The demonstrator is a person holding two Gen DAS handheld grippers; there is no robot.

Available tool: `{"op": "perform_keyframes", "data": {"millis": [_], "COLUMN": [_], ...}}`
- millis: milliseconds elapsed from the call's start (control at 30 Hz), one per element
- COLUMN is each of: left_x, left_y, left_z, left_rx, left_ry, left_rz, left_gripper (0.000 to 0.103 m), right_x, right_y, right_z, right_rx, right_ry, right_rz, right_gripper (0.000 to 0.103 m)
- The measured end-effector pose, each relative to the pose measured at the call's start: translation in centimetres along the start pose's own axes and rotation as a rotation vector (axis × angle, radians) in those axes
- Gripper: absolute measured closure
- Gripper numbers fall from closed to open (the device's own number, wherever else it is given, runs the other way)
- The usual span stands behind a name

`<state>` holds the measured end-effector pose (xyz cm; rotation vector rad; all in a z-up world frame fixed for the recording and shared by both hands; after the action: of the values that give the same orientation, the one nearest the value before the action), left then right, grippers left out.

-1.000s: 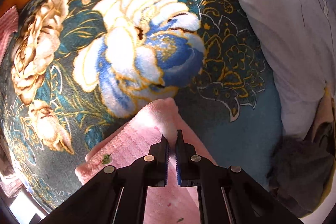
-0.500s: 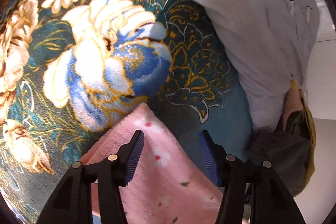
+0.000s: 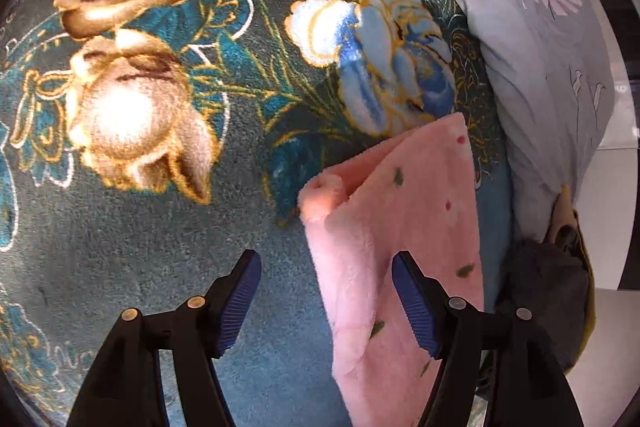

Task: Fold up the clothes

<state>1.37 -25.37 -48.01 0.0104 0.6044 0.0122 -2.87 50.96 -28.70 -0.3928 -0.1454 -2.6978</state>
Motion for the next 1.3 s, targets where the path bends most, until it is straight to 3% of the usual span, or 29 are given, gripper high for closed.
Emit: {"op": "perform_keyframes", "data": {"millis": [133,200,233,267,400,467,533,567,667,733,867,933,1033,1133,1233,1300], "left_x": [-0.2,-0.6,-0.9,-1.3,-2.8,-3.2,-3.4,-3.3,-0.9,2.8,5.2,4.5,3.7,4.3,5.5,6.6], "left_y": [-0.6,-0.6,-0.7,-0.7,-1.2,-1.7,-2.2,-2.2,-2.7,-2.8,-2.5,-2.4,-2.0,-1.0,1.2,3.5], "left_z": [-2.0,-2.0,-1.9,-1.9,-0.2,3.3,7.0,8.5,7.7,5.9,5.0,5.2,5.8,7.0,9.6,11.1], "left_rx": [-0.015,-0.03,-0.024,-0.015,-0.007,-0.028,-0.055,-0.069,-0.011,0.059,0.071,0.068,0.098,0.146,0.141,0.148], "left_ry": [-0.069,-0.068,-0.054,-0.044,-0.026,0.046,0.1,0.078,-0.108,-0.2,-0.209,-0.217,-0.224,-0.239,-0.169,-0.128], "left_rz": [0.007,0.02,0.022,0.021,0.02,0.029,0.01,-0.042,-0.176,-0.114,0.043,0.025,-0.003,0.039,0.121,0.179], "left_gripper": [0.045,0.052,0.072,0.084,0.093,0.094,0.094,0.094,0.093,0.093,0.093,0.093,0.085,0.061,0.047,0.043], "right_x": [-0.6,0.0,0.3,0.7,3.3,4.3,5.0,5.1,3.7,2.0,-1.1,-2.6,-5.0,-7.3,-8.9,-9.9], "right_y": [1.2,1.3,1.4,1.6,2.9,3.7,4.6,5.0,6.3,7.1,8.4,8.5,8.2,8.1,8.4,8.6], "right_z": [1.5,2.0,2.3,2.5,2.0,1.8,1.8,1.8,1.2,0.8,1.6,2.8,4.9,6.6,7.0,6.8], "right_rx": [-0.014,-0.018,-0.02,-0.02,0.01,0.025,0.039,0.045,0.08,0.1,0.12,0.107,0.073,0.036,0.024,0.025], "right_ry": [0.042,0.041,0.041,0.041,0.023,0.018,0.007,0.002,0.013,0.024,0.035,0.038,0.016,-0.032,-0.089,-0.119], "right_rz": [0.012,0.024,0.031,0.04,0.1,0.133,0.17,0.185,0.187,0.153,0.113,0.104,0.057,-0.01,-0.041,-0.049], "right_gripper": [0.06,0.06,0.06,0.06,0.06,0.06,0.06,0.06,0.06,0.06,0.06,0.06,0.06,0.06,0.054,0.052]}}
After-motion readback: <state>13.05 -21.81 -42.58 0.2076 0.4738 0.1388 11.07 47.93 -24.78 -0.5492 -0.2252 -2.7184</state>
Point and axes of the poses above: each gripper's, at about its wrist camera, not at the fingertips, and z roughly against the way its jaws point, x to its left, y to its underside, the point moved 3 cm from there along -z, roughly the way its jaws point, and after that the axes turned 1 degree about x, right-handed, at the moved point
